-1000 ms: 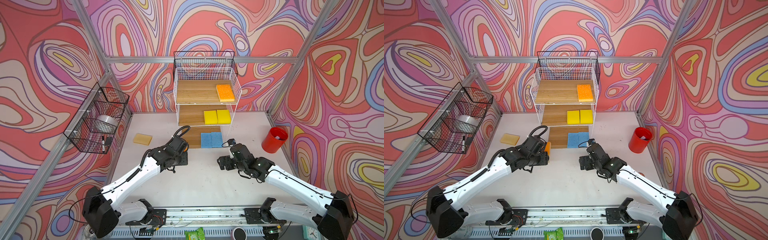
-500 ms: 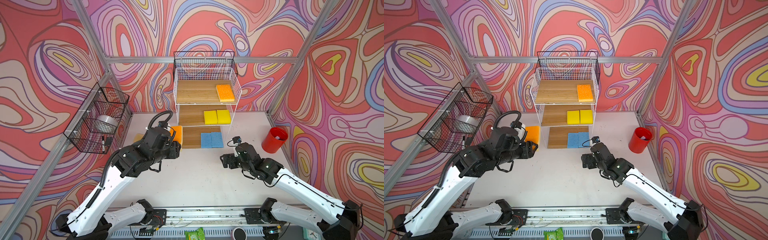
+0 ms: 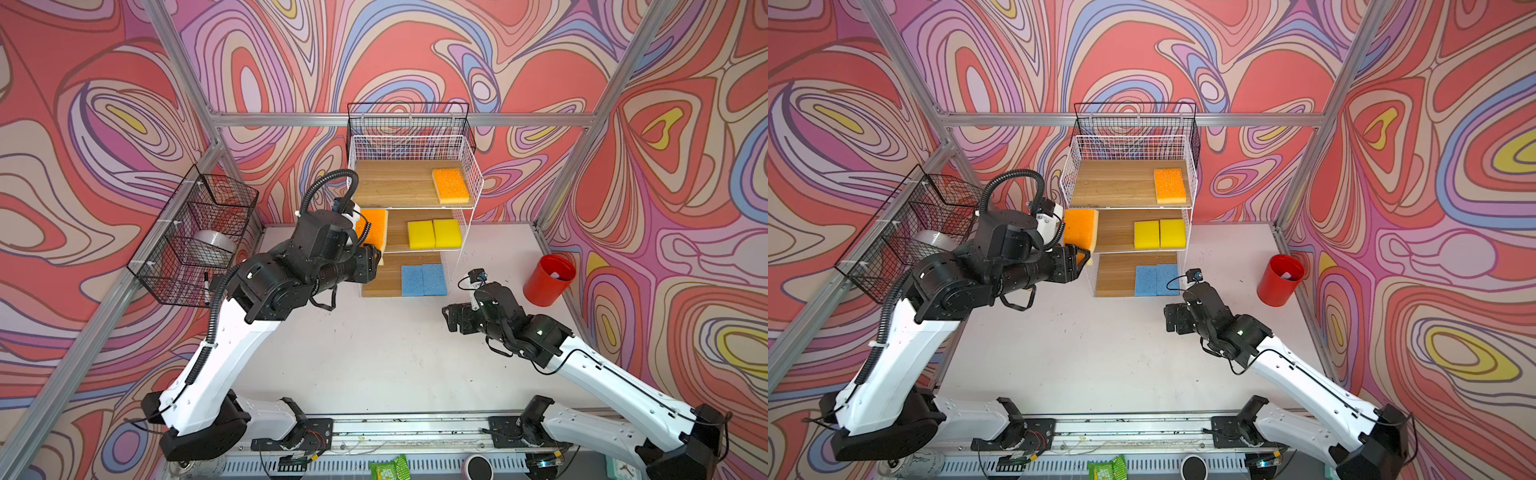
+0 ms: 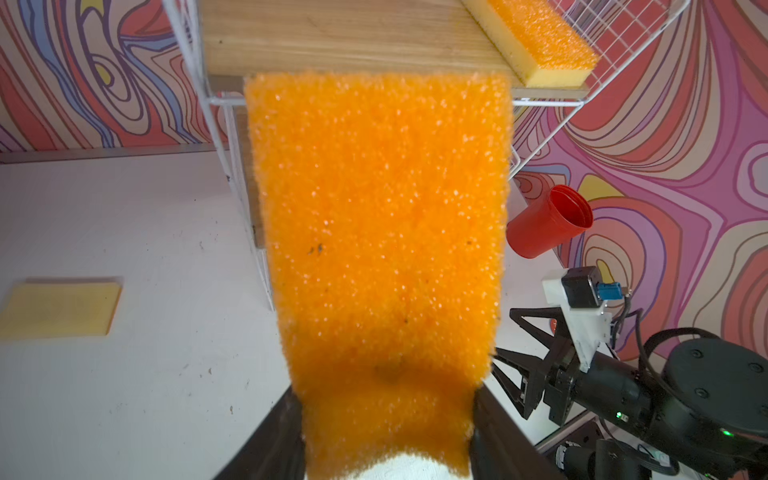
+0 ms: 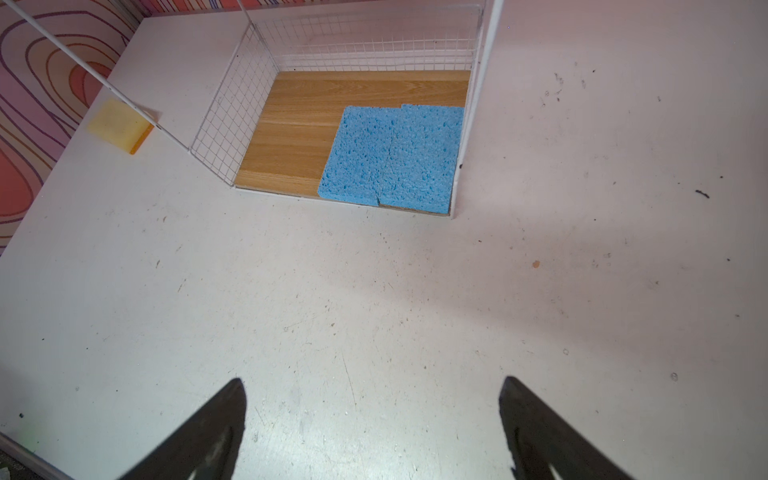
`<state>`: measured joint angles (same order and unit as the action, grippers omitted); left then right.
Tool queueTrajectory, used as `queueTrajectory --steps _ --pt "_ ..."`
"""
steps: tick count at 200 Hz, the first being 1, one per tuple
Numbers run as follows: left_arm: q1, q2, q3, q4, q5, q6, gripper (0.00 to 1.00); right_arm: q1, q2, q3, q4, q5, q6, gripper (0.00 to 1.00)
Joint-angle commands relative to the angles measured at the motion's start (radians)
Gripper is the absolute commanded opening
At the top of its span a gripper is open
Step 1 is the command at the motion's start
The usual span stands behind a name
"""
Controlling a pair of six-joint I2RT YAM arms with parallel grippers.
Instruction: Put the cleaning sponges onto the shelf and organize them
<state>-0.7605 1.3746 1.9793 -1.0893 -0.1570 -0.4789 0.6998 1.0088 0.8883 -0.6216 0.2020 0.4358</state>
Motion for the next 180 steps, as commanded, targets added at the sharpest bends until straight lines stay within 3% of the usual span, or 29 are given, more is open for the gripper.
queueTrajectory --steps 1,85,180 --pt "-0.008 0.045 0.059 0.042 0.002 0.049 0.57 -0.006 0.006 0.023 -0.01 0.02 -0.009 0.98" --pt "-0.011 0.234 0.242 0.175 0.004 0.108 0.56 -0.006 0.05 0.005 0.028 0.017 -0.016 0.98" --pt "-0.011 0.403 0.349 0.317 -0.08 0.179 0.57 -0.006 0.094 -0.011 0.041 0.024 -0.043 0.98"
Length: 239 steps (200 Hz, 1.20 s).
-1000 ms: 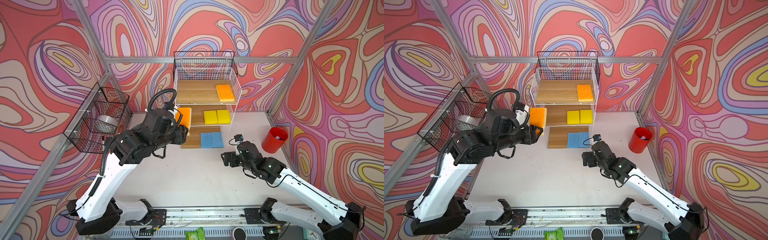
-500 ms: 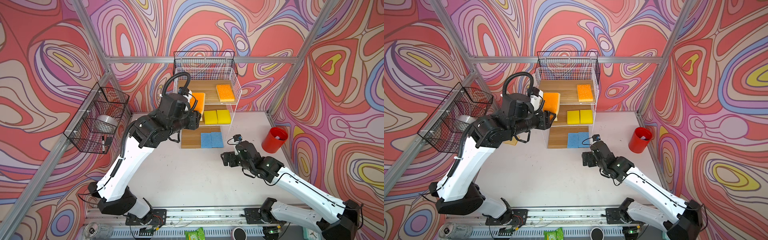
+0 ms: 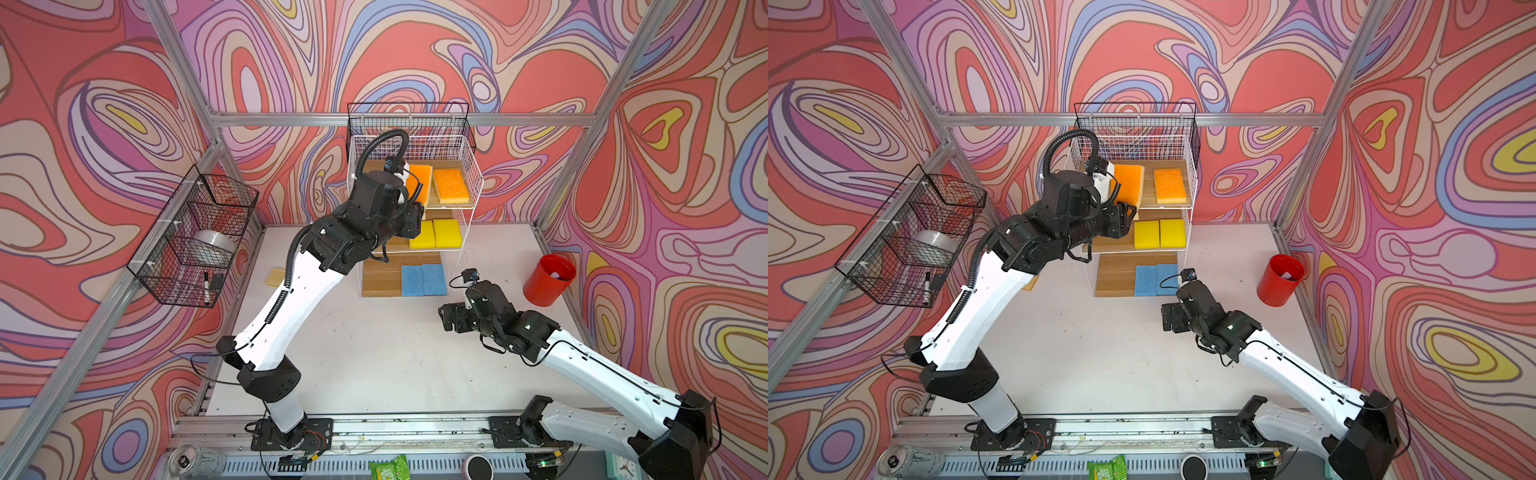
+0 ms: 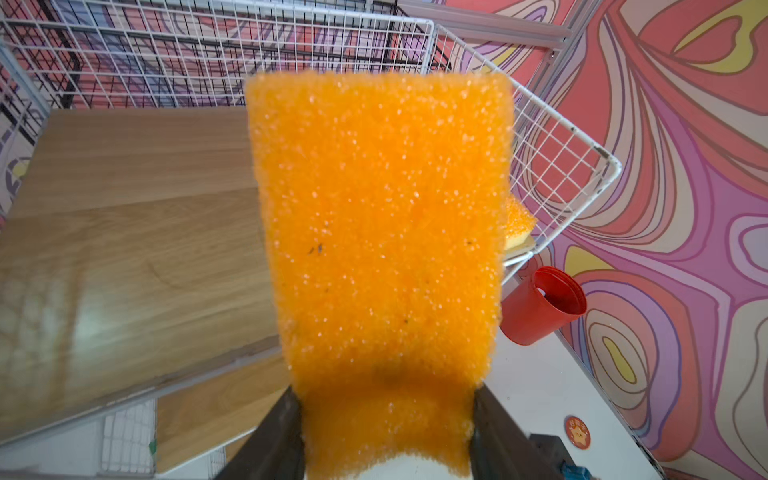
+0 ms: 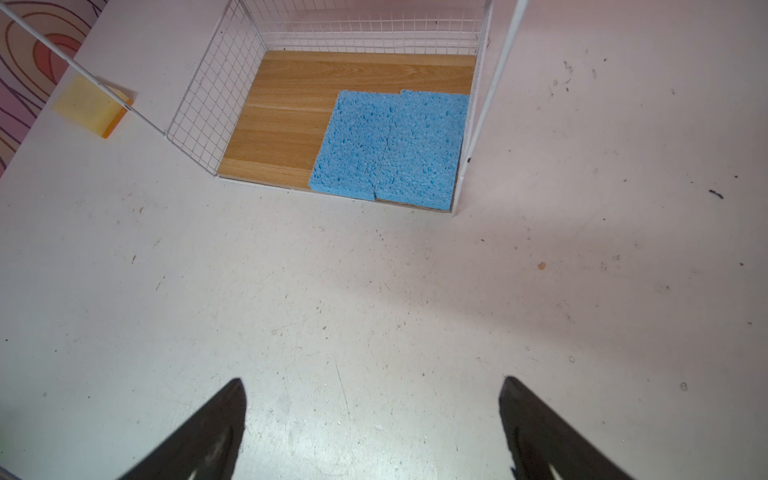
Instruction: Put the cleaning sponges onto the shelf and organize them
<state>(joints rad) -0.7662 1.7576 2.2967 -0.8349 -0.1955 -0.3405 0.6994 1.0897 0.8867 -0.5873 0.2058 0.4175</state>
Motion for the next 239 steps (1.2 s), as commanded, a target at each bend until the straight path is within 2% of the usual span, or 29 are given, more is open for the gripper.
queueTrajectory --steps 1,53,90,161,179,222,239 --pt "-0.005 0.02 0.032 0.064 -0.041 0.041 0.57 -0.006 0.013 -0.009 0.007 0.02 -0.025 0.98" --pt "-0.004 0.105 0.132 0.082 -0.081 0.063 0.58 -0.006 0.037 -0.005 0.013 0.016 -0.04 0.98" --pt "0.004 0.132 0.138 0.131 -0.107 0.054 0.59 -0.006 0.066 0.0 0.019 0.003 -0.047 0.98" --pt "0.037 0.196 0.17 0.103 -0.093 0.0 0.59 -0.006 0.1 0.004 0.033 -0.007 -0.053 0.98" --pt "0.047 0.208 0.169 0.102 -0.081 -0.016 0.62 -0.006 0.106 0.004 0.035 -0.008 -0.054 0.98" --pt "0.051 0.22 0.17 0.115 -0.065 -0.019 0.79 -0.006 0.111 0.004 0.034 -0.011 -0.056 0.98" --pt "0.051 0.217 0.172 0.117 -0.062 -0.02 0.82 -0.006 0.113 0.003 0.034 -0.01 -0.056 0.98"
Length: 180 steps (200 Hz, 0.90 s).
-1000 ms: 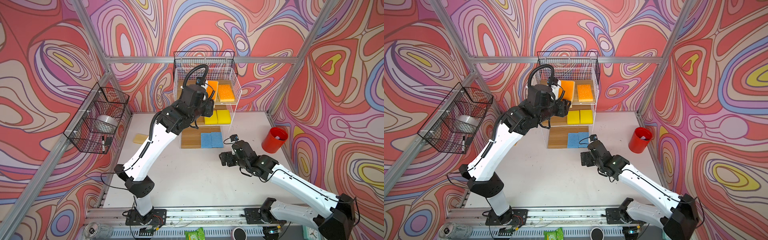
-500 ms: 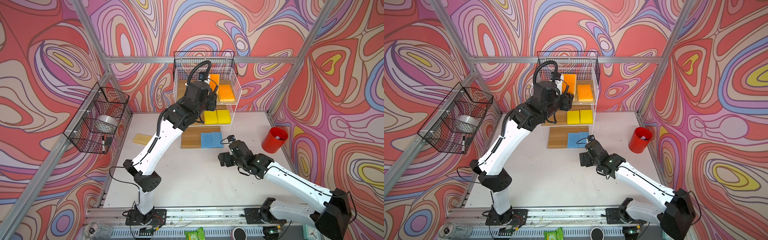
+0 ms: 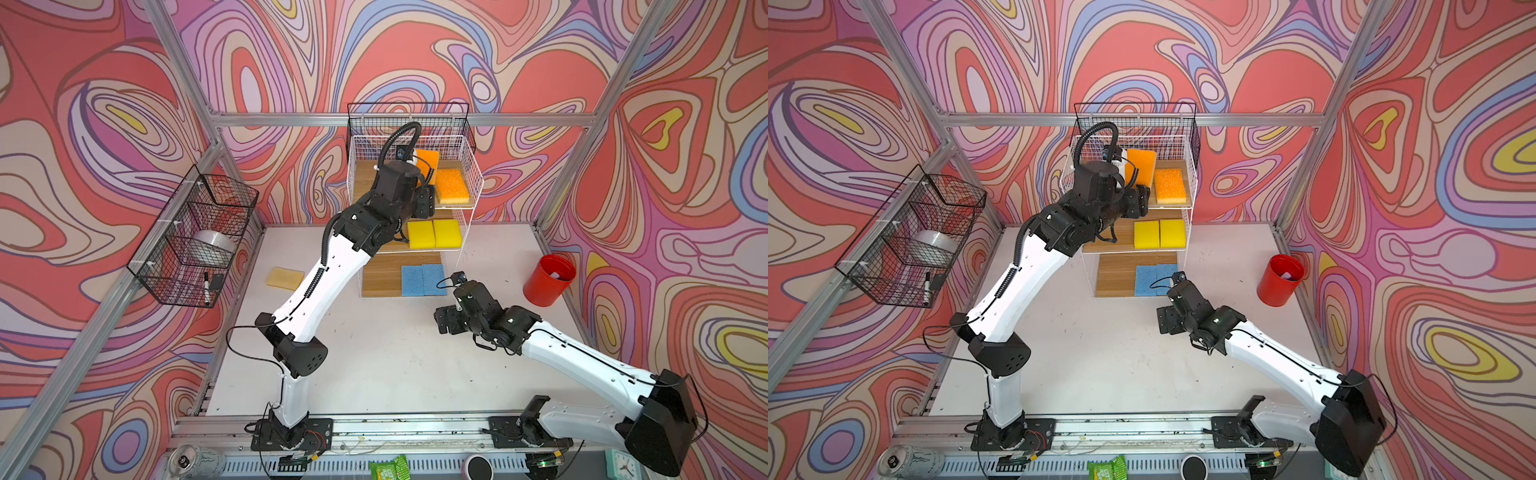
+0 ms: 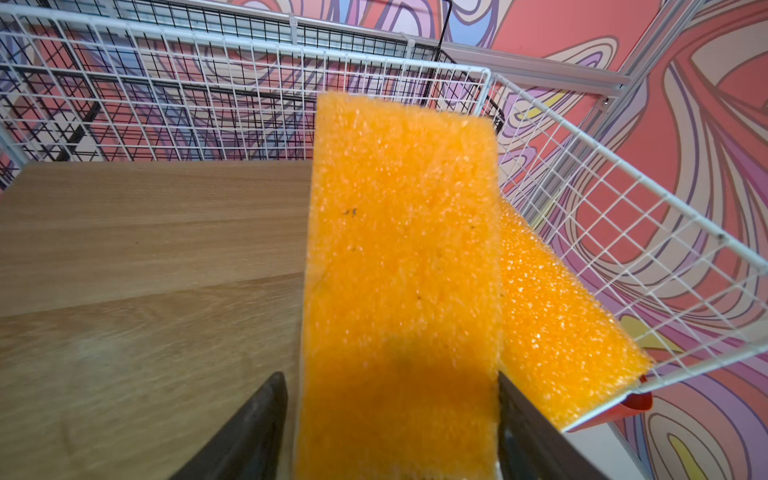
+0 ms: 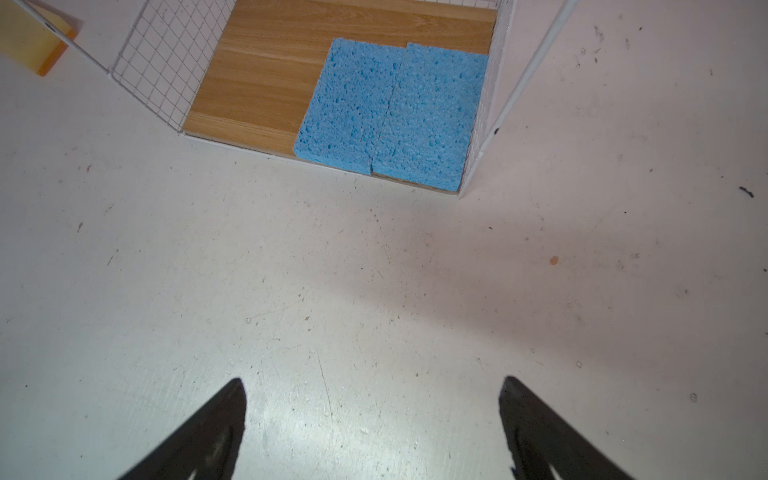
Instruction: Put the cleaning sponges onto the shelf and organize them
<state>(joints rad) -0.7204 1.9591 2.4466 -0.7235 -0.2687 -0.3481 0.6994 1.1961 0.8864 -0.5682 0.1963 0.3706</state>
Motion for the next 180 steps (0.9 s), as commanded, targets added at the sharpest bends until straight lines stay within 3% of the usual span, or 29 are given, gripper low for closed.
queueTrajectory --steps 1,98,155,180 --pt "0.006 0.016 0.022 0.006 0.011 -0.012 0.82 -0.006 0.006 0.003 0.016 0.0 -0.009 0.98" --pt "0.014 -0.033 -0.003 0.008 -0.003 -0.014 0.83 -0.006 0.011 0.006 0.014 -0.004 -0.013 0.98" --pt "0.106 -0.05 -0.018 0.031 0.15 -0.075 0.8 -0.005 0.011 0.005 0.014 -0.008 -0.012 0.98" --pt "0.113 -0.018 0.031 0.009 0.161 -0.063 0.75 -0.006 0.015 0.005 0.017 -0.009 -0.012 0.98"
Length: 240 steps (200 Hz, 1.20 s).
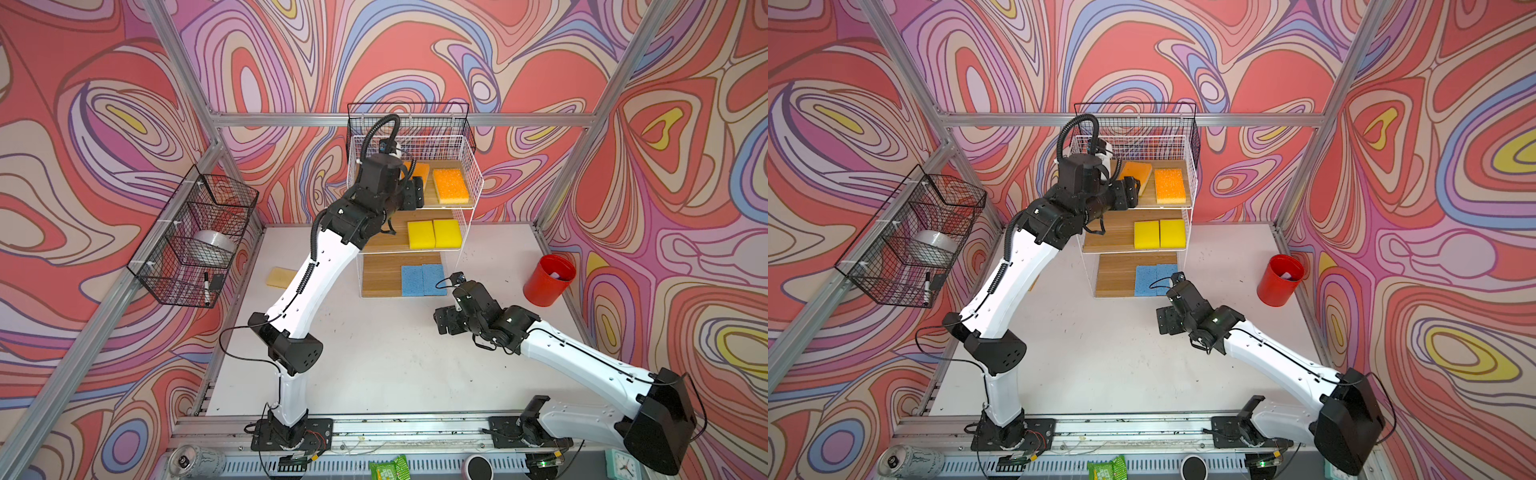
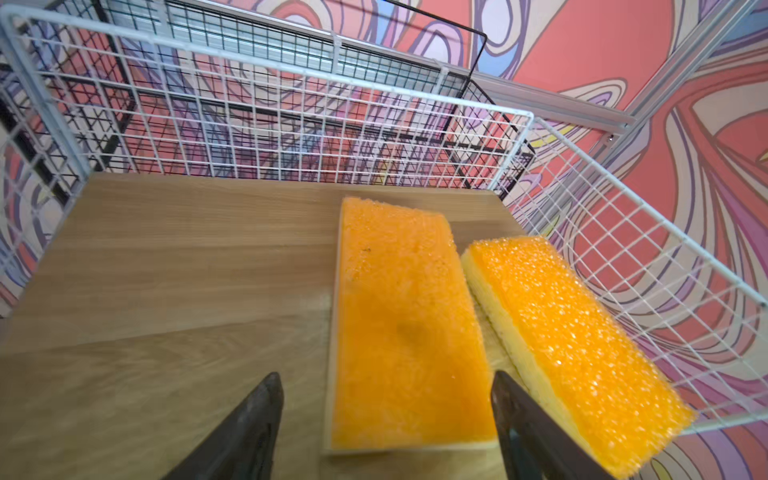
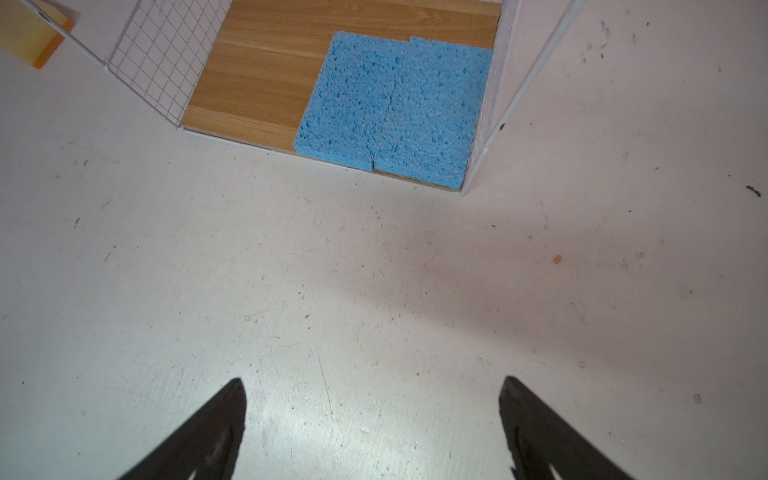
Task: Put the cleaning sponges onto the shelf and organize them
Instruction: 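Lower the orange sponge onto the top shelf beside the other orange sponge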
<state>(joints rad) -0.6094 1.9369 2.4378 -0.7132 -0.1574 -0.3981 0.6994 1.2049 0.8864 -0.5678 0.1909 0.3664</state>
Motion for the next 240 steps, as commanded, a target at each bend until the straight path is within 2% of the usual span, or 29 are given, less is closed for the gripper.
queueTrajectory --steps 1,57,152,193,240 --pt "0.003 0.006 0.04 -0.002 0.05 -0.012 0.75 -0.006 0.007 0.005 0.017 -0.003 -0.007 0.98" --pt "0.012 0.043 0.055 0.004 0.113 -0.019 0.69 -0.006 0.008 0.0 0.015 0.0 -0.006 0.98" --pt "0.016 0.08 0.061 -0.025 0.107 -0.031 0.38 -0.006 0.015 0.002 0.014 0.004 -0.006 0.98" --pt "0.016 0.078 0.06 -0.03 0.124 -0.039 0.28 -0.006 0.011 0.0 0.013 0.005 -0.005 0.98" --pt "0.015 0.05 0.031 -0.026 0.134 -0.043 0.22 -0.006 0.004 0.0 0.01 0.008 -0.005 0.98"
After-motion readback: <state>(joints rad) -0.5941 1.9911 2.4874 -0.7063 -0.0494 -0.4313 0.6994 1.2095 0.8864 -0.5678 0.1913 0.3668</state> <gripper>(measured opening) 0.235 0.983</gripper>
